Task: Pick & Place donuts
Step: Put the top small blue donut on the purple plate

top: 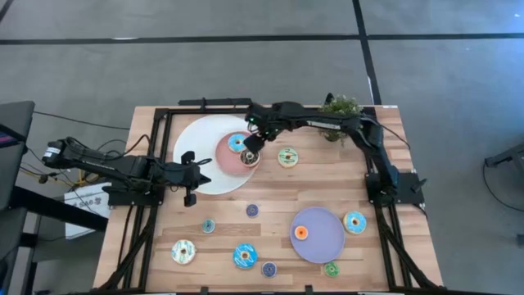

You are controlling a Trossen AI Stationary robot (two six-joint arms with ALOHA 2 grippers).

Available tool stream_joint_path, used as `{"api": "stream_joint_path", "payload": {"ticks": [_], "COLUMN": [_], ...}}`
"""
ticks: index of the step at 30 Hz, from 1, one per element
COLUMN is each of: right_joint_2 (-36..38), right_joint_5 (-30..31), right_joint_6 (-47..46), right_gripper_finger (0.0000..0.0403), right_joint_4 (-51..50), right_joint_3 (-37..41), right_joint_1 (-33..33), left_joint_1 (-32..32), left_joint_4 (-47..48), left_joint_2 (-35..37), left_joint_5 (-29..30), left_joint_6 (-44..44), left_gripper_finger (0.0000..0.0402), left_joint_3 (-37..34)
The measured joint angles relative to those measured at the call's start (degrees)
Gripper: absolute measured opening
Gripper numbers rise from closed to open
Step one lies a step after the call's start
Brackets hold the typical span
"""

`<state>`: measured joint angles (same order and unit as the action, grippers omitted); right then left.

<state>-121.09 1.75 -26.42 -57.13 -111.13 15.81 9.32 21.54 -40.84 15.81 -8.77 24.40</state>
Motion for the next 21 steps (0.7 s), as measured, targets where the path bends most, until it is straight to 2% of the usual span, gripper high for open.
{"api": "stream_joint_path", "payload": {"ticks": [5, 9, 13, 17, 21], "right_joint_2": [3.7, 4.8, 4.9, 5.5, 8.9], "right_joint_5": [3.3, 8.5, 9.6, 12.5, 16.4], "right_joint_6": [-0.7, -0.1, 0.6, 1.6, -4.7], "right_gripper_finger": [0.0196, 0.0145, 0.0093, 0.0048, 0.0008], "right_joint_4": [-7.7, -10.6, -10.4, -8.4, -1.5], "right_joint_3": [0.0, 0.0, 0.2, 5.5, 15.5], "right_joint_1": [-7.6, -16.0, -24.0, -31.6, -37.7], "left_joint_1": [0.0, 0.0, 0.0, 0.7, 3.8], "left_joint_4": [0.0, 0.0, -0.1, -1.3, -6.1], "left_joint_2": [0.0, 0.0, 0.0, -0.2, -2.1], "left_joint_5": [-0.8, -2.3, -2.3, -3.5, -3.0], "left_joint_6": [-0.9, -1.9, -4.5, -7.1, -6.9], "left_gripper_finger": [0.0, 0.0, 0.0, 0.0, 0.0], "left_joint_3": [0.0, 0.0, 0.0, 0.0, 0.0]}}
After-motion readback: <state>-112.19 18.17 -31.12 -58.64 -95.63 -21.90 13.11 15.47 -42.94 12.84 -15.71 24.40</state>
